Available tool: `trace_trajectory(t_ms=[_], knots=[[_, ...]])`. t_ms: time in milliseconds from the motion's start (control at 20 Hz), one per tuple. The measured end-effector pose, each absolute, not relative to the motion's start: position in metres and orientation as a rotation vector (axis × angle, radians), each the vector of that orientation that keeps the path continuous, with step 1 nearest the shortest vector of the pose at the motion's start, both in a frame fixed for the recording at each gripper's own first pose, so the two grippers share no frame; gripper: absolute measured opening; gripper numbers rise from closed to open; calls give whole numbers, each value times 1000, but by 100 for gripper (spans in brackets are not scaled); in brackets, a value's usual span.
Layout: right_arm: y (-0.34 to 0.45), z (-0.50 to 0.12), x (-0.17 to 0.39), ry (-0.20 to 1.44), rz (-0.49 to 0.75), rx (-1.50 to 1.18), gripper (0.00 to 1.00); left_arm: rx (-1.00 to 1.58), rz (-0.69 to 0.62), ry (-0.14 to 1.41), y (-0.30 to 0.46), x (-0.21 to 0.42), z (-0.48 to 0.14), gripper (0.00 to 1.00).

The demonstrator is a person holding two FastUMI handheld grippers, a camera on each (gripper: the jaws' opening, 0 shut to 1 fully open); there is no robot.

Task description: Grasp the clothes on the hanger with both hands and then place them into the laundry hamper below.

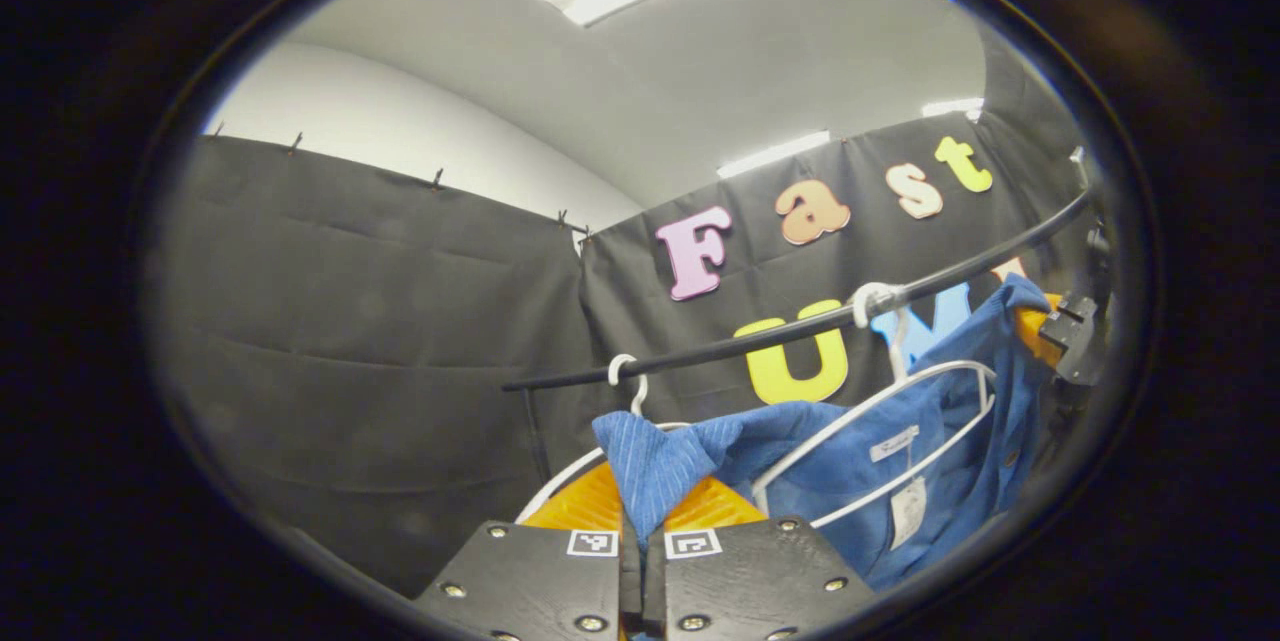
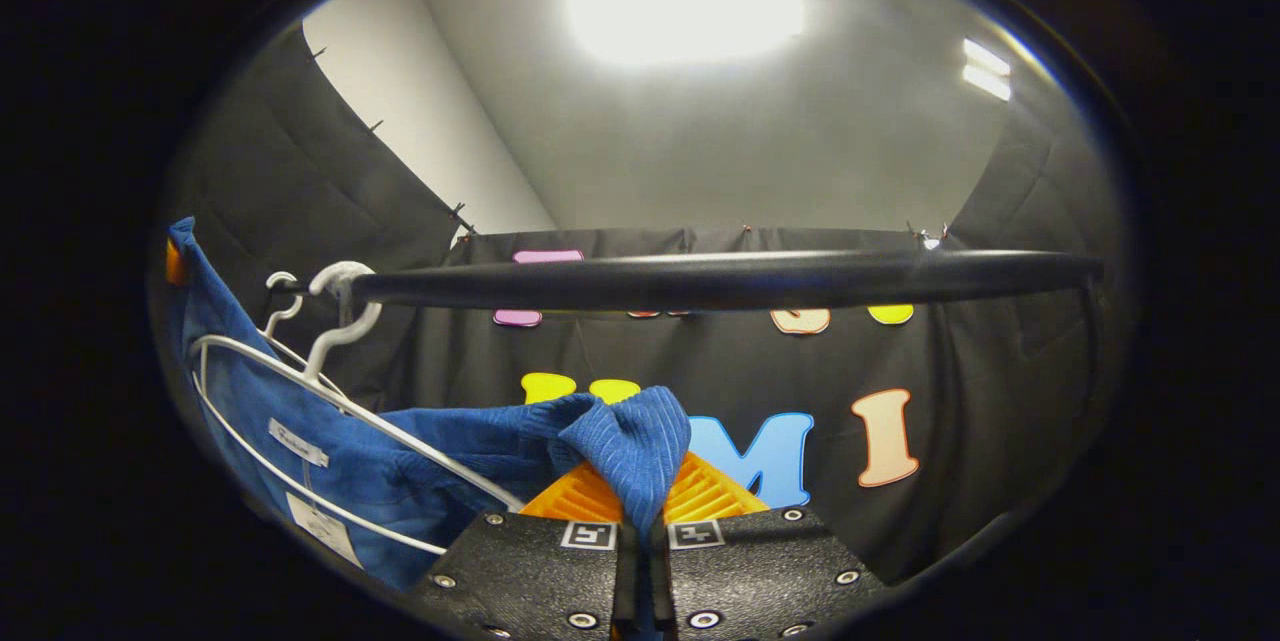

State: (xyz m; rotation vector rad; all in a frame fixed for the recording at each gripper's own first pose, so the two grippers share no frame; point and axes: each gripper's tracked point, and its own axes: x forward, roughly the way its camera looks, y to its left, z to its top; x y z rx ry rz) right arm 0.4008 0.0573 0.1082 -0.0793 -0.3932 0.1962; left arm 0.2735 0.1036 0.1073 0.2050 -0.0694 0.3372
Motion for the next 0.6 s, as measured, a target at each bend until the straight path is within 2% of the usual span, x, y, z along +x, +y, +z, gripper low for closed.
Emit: trace_trajectory(t_ms=[200, 450, 600], knots=[[37, 82, 434, -304, 138, -39, 5, 189, 273, -71, 113, 301, 98, 2], [38, 32, 451, -203, 150, -74, 5, 183, 247, -20, 125, 322, 64, 3], [34, 10, 465, -146, 164, -70, 5, 164, 246, 21, 128, 323, 40, 0]])
